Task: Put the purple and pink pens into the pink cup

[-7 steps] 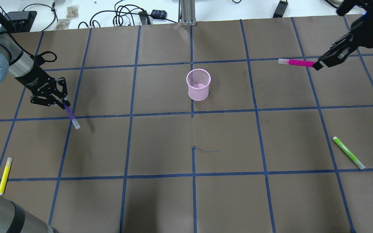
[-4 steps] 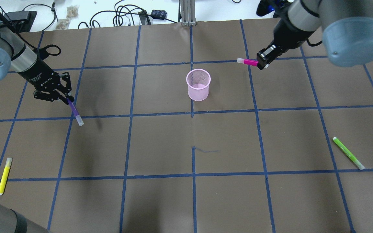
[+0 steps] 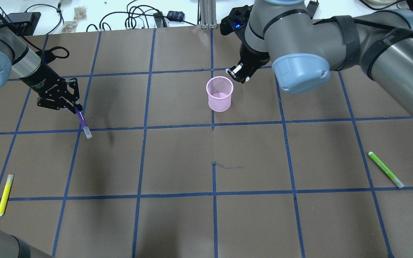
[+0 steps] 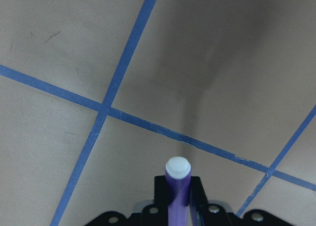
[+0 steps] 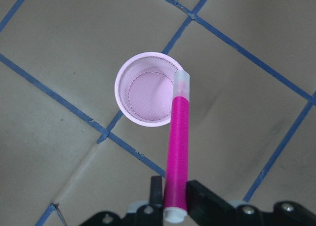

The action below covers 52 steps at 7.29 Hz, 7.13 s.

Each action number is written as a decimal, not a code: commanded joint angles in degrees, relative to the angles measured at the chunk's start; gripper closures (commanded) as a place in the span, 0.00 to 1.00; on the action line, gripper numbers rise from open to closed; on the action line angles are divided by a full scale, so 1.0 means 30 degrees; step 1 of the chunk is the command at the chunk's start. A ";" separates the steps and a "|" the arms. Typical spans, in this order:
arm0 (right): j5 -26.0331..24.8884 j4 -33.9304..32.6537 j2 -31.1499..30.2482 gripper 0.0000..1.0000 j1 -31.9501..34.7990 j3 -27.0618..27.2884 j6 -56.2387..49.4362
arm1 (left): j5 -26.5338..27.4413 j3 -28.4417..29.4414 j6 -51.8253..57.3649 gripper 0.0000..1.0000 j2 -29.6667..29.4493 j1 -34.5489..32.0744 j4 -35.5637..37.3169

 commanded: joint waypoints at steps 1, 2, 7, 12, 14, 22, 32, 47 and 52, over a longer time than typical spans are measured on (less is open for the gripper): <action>-0.0358 -0.0401 0.1123 0.93 0.0780 -0.0299 -0.0139 | 0.0002 -0.0029 0.0289 1.00 -0.0004 0.0095 -0.0006; -0.0389 -0.0257 0.1244 0.93 0.0868 -0.0330 -0.0140 | 0.0031 -0.0058 0.0318 1.00 0.0024 0.0125 -0.0035; -0.0418 -0.0491 0.1977 0.00 0.0869 -0.0359 0.0182 | -0.1605 -0.0059 0.1487 1.00 0.0259 -0.0021 -0.0036; -0.0330 0.4267 -0.1614 0.00 -0.3130 -0.2844 0.0299 | -0.1846 0.0234 0.0036 1.00 0.1399 -0.3284 0.1999; -0.0389 0.8659 -0.4280 0.00 -0.4023 -0.2707 0.3643 | -0.0911 0.0002 -0.1728 1.00 0.1868 -0.5926 0.5657; -0.1239 0.8797 -0.5845 0.00 -0.3672 -0.0770 0.8679 | 0.4630 -0.0787 -0.7444 1.00 -0.0205 -1.3051 1.9482; -0.1209 0.8768 -0.5845 0.00 -0.3672 -0.0799 0.8357 | 0.5422 -0.1641 -0.8032 1.00 -0.2406 -1.4640 2.1878; -0.1209 0.8768 -0.5845 0.00 -0.3672 -0.0858 0.8298 | 0.5774 0.1832 -0.2835 0.00 0.0921 -0.9939 0.7889; -0.1238 0.8768 -0.5845 0.00 -0.3672 -0.0858 0.8327 | 0.3518 0.4166 -0.0014 0.00 0.5170 -0.7667 -0.4128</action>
